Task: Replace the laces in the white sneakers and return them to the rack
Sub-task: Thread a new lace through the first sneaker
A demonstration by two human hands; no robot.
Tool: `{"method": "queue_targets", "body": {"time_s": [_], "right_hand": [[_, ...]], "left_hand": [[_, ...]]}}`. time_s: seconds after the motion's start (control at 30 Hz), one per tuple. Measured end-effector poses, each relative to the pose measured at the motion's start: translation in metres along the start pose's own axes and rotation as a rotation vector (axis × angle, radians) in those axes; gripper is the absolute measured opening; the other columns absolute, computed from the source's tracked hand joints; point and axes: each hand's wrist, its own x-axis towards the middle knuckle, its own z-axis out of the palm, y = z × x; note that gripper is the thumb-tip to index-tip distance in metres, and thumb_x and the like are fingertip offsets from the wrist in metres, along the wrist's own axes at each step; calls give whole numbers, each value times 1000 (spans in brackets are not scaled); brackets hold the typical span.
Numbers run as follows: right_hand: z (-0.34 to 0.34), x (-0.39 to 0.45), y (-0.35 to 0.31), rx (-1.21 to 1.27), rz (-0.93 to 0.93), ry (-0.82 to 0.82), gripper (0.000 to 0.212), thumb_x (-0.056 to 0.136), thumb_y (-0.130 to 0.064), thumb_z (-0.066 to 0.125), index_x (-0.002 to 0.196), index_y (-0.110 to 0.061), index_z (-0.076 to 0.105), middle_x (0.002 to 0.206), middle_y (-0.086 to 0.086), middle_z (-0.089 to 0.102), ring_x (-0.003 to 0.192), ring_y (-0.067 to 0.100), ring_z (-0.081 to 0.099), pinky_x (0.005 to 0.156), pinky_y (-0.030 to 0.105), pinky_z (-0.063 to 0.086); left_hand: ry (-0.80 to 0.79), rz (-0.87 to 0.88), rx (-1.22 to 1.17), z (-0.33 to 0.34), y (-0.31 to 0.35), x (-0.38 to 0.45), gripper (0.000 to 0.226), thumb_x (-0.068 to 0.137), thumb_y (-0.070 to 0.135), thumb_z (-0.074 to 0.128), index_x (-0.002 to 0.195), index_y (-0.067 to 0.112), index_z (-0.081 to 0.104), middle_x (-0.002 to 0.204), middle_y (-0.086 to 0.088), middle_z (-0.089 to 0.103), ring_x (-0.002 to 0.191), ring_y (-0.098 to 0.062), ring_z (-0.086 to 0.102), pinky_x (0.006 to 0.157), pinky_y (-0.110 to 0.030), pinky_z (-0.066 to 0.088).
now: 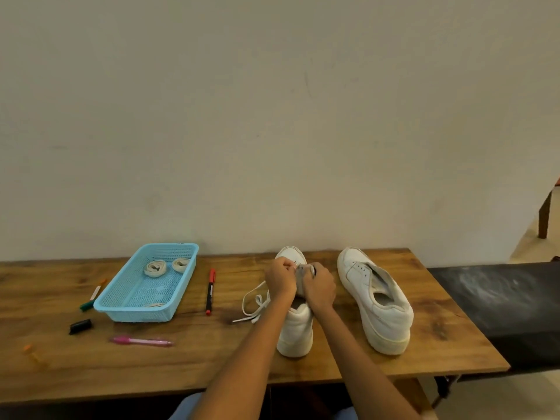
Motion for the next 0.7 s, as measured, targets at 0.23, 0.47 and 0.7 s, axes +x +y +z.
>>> {"method": "queue_targets", "body": {"time_s": [0.23,0.47,0.7], "right_hand": [[2,2,3,12,6,15,24,95,-20,44,92,-7,64,93,10,66,80,19,55,69,29,42],[3,2,3,20,5,20,24,94,-19,45,95,-7,65,94,9,66,84,21,58,72,32,45],[2,1,4,8,0,23,23,93,-17,44,91,-6,64,82,3,60,77,18,54,65,27,40]], "left_hand": [[-23,88,235,3,-1,-1,40,87,1,47,55,18,30,57,2,28,56,-12,24,47,-25,17],[-32,121,219,4,-4,0,33,89,1,48,59,13,42,60,-4,39,58,-12,33,46,-20,19],[-56,151,283,4,-3,-1,22,90,2,46,73,10,58,73,-7,54,69,-17,47,60,-26,34]]}}
